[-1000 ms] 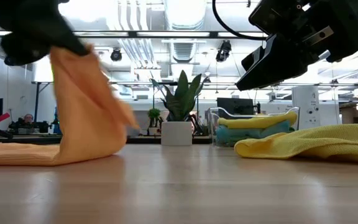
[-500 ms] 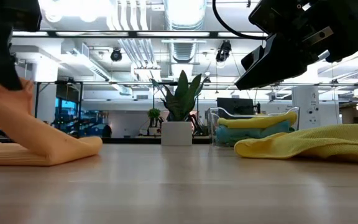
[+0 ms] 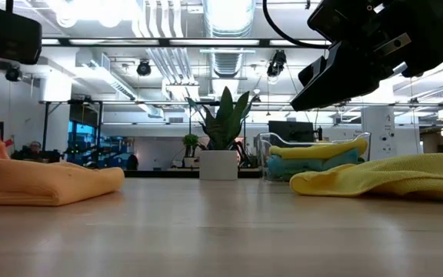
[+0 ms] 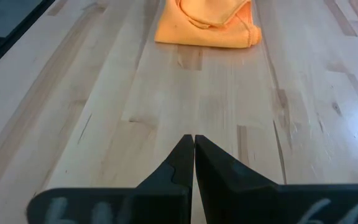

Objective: Fold microfiber towels
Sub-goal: Fold the orange microfiber towel

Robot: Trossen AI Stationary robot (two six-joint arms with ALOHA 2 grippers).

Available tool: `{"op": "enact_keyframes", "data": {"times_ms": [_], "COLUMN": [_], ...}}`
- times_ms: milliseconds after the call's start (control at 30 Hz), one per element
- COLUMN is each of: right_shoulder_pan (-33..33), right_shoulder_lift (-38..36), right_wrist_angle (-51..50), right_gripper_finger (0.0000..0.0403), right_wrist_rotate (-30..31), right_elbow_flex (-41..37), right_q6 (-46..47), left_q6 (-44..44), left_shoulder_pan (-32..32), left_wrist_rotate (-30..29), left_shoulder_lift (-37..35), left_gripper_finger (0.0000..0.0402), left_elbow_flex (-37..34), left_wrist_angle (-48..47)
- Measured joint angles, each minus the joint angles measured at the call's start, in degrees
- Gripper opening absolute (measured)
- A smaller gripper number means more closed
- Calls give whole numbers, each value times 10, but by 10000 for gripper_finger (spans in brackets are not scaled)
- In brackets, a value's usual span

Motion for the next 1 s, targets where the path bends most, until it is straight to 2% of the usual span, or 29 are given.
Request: {"op": "enact_keyframes", "data": {"times_ms": [233, 400, 567, 733, 867, 1000], "right_shoulder_pan": [0, 0, 0, 0, 0, 0], "right_shoulder_lift": [0, 0, 0, 0, 0, 0], "right_wrist_angle": [0, 0, 0, 0, 0, 0], "right_gripper_finger": [9, 9, 9, 9, 9, 9], "right_wrist_rotate": [0, 0, 0, 0, 0, 1], "right_elbow_flex": [0, 0, 0, 0, 0, 0], "right_q6": [0, -1, -2, -2, -2, -6], "left_q6": [2, 20, 22, 21, 36, 48], "left_shoulder_pan": [0, 0, 0, 0, 0, 0], "left_wrist_rotate": [42, 149, 224, 269, 274, 275], "left_shoulder_lift": [1, 0, -1, -7, -12, -12], "left_gripper_finger": [173, 224, 235, 235, 235, 235], "left_elbow_flex": [2, 3, 3, 3, 23, 67], "left_wrist_angle": [-14, -30, -79, -64, -20, -19]}}
